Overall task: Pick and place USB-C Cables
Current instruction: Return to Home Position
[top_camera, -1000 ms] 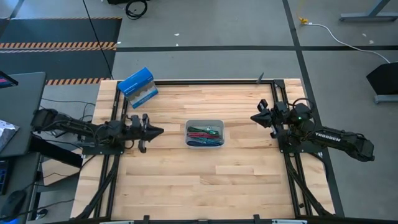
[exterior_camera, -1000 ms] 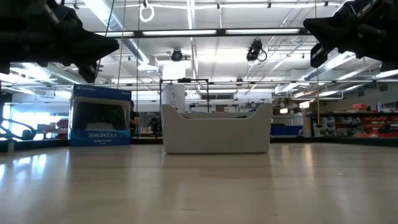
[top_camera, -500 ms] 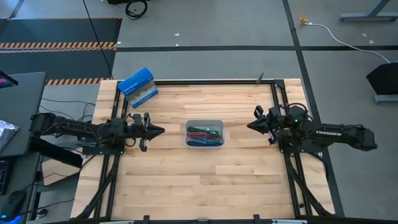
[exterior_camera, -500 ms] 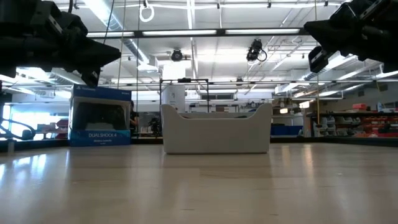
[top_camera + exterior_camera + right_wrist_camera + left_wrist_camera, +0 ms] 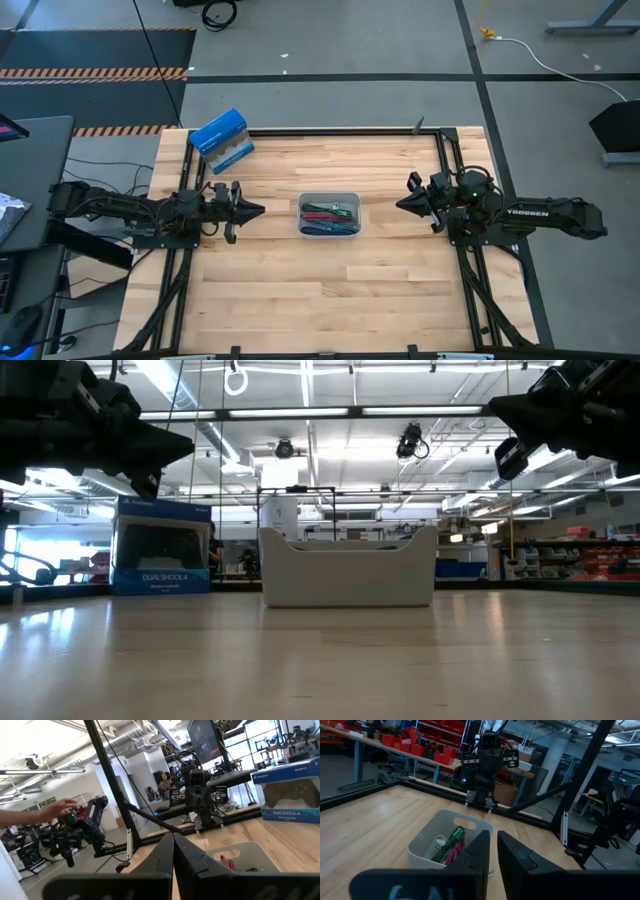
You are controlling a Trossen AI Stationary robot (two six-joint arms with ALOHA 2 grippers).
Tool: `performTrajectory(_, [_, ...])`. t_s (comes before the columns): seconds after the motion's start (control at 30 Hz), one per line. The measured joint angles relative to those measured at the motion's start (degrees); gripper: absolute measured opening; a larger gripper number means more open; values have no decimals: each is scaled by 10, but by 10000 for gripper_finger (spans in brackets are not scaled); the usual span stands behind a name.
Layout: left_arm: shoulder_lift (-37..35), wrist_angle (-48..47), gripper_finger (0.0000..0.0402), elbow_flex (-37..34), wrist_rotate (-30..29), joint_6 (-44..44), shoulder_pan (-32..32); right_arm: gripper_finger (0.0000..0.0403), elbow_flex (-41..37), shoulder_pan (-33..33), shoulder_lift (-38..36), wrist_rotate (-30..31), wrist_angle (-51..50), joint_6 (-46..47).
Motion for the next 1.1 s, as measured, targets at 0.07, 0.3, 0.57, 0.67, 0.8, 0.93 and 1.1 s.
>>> performTrajectory(0.07, [0,0,43,0,0,0,0,11,0,0,0,0,0,0])
performTrajectory(0.3, [0,-1,43,0,0,0,0,11,0,0,0,9,0,-1])
performTrajectory(0.57, [0,-6,43,0,0,0,0,11,0,0,0,10,0,0])
performTrajectory(0.67, [-2,-7,43,0,0,0,0,11,0,0,0,10,0,-1])
performTrajectory(0.8, [-12,-7,43,0,0,0,0,11,0,0,0,10,0,-1])
performTrajectory(0.93, [-15,-9,43,0,0,0,0,13,0,0,0,10,0,-1])
performTrajectory(1.1, [-38,-36,43,0,0,0,0,12,0,0,-4,10,1,-1])
